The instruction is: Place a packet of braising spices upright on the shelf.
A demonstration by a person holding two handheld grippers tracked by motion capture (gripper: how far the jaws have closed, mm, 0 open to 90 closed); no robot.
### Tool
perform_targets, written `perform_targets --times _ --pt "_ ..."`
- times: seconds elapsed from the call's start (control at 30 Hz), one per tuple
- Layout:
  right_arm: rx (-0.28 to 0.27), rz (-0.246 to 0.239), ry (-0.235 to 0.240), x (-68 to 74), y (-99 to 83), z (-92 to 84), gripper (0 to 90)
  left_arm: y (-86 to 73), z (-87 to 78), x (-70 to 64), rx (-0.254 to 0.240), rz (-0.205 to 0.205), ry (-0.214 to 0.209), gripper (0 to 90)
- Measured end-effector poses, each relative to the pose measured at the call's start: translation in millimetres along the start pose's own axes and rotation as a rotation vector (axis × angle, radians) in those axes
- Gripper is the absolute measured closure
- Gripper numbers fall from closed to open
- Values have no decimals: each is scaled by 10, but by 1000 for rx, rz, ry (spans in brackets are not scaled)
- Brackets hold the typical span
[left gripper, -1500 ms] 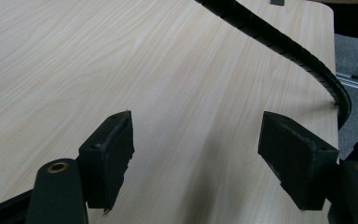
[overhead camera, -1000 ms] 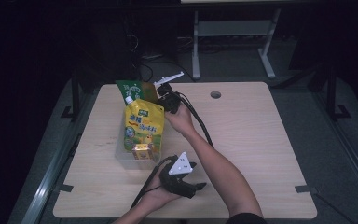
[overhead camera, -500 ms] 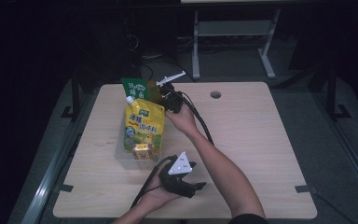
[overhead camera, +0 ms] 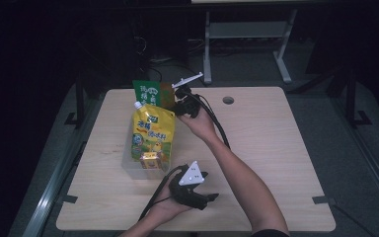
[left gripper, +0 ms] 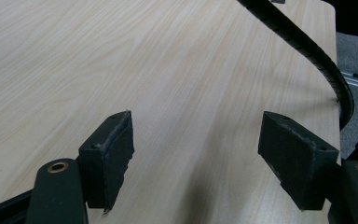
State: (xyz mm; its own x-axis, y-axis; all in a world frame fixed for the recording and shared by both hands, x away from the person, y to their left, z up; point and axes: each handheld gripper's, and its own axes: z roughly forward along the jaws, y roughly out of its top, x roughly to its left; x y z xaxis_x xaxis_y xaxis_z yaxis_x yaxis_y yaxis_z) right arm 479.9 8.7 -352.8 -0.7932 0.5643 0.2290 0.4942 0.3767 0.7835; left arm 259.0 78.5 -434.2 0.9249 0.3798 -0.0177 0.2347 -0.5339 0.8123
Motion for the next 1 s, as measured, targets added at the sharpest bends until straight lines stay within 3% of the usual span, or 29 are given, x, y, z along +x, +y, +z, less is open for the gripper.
perform_targets --times 1.0 --pt "-41 83 -29 -283 -267 -621 565 -3 -5 12 1 -13 -1 260"
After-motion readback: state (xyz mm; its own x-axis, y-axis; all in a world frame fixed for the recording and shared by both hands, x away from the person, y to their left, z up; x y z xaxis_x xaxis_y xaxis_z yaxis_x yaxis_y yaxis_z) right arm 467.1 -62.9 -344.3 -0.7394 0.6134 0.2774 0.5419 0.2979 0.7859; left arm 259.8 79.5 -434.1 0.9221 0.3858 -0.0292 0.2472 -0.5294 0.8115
